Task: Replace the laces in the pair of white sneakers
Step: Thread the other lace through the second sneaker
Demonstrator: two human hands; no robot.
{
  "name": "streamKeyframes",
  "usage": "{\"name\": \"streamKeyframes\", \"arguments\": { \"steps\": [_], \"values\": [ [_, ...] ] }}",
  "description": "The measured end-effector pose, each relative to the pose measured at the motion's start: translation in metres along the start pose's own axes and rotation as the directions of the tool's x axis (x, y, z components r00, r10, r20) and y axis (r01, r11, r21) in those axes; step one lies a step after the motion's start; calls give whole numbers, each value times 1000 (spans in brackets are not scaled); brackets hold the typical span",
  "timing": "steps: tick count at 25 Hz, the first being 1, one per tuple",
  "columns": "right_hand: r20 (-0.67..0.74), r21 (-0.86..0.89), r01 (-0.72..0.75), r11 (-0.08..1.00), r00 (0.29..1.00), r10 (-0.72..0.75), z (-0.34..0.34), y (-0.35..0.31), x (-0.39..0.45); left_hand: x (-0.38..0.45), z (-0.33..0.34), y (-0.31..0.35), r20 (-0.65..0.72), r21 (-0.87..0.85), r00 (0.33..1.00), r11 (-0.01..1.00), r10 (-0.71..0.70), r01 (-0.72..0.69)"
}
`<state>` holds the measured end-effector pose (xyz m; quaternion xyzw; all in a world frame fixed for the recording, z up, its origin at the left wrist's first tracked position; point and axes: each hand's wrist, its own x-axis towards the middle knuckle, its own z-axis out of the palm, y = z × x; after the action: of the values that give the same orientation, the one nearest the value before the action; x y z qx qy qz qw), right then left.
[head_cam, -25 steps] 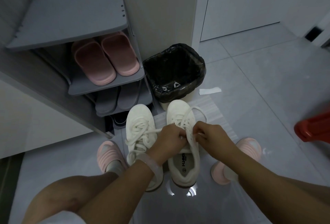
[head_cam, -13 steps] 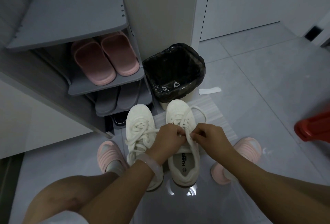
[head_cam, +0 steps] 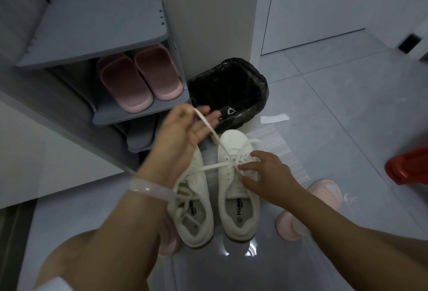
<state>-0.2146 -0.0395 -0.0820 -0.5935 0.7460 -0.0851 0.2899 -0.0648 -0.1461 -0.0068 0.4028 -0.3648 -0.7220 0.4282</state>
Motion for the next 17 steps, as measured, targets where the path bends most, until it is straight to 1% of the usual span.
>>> {"name": "streamKeyframes", "arguments": {
  "steps": [1,2,3,4,5,6,7,8,9,10,11,12,13,14,15,16,17],
  "values": [
    [-1,0,0,1000,1000,0,1,-1,0,0,-7,21,45,-202,998,979,42,-32],
    [-5,26,10,1000,1000,-10,1,-2,1,-1,-13,37,75,-295,992,953,98,-72],
    [-23,101,23,995,1000,-21,3,-1,3,0,-19,47,81,-279,988,954,133,-106],
    [-69,228,20,973,998,-4,3,0,5,3,-22,47,62,-142,990,983,127,-117],
    [-138,377,-10,926,988,66,4,3,7,5,-24,40,35,138,994,984,107,-110],
    [-209,525,-55,849,959,191,3,6,9,4,-22,26,28,504,997,860,78,-82],
    [-223,660,-109,744,917,332,2,8,10,3,-19,7,69,794,997,603,30,-73],
    [-141,773,-185,607,882,449,0,9,10,1,-15,-12,124,936,991,337,-45,-102],
    [10,843,-284,457,858,513,-1,9,11,-4,-12,-31,177,979,976,125,-124,-161],
    [169,858,-381,343,842,513,0,7,12,-8,-9,-45,215,974,956,-31,-200,-226],
    [277,846,-444,294,839,468,2,5,11,-12,-7,-57,243,952,934,-119,-264,-281],
    [316,847,-453,276,849,423,2,1,11,-16,-5,-64,265,933,919,-164,-293,-321],
    [315,867,-432,251,863,396,1,-3,13,-17,-4,-70,288,911,910,-209,-298,-356],
    [295,900,-387,200,880,373,-3,-6,14,-17,-4,-73,309,891,903,-240,-298,-384],
    [266,938,-326,120,897,353,-9,-6,17,-16,-5,-76,316,892,903,-234,-292,-387],
    [248,962,-273,31,910,332,-17,-4,18,-13,-7,-79,303,912,908,-190,-289,-364],
    [234,970,-242,-10,924,303,-25,-3,17,-10,-9,-81,277,937,919,-132,-281,-323]
  ]
}}
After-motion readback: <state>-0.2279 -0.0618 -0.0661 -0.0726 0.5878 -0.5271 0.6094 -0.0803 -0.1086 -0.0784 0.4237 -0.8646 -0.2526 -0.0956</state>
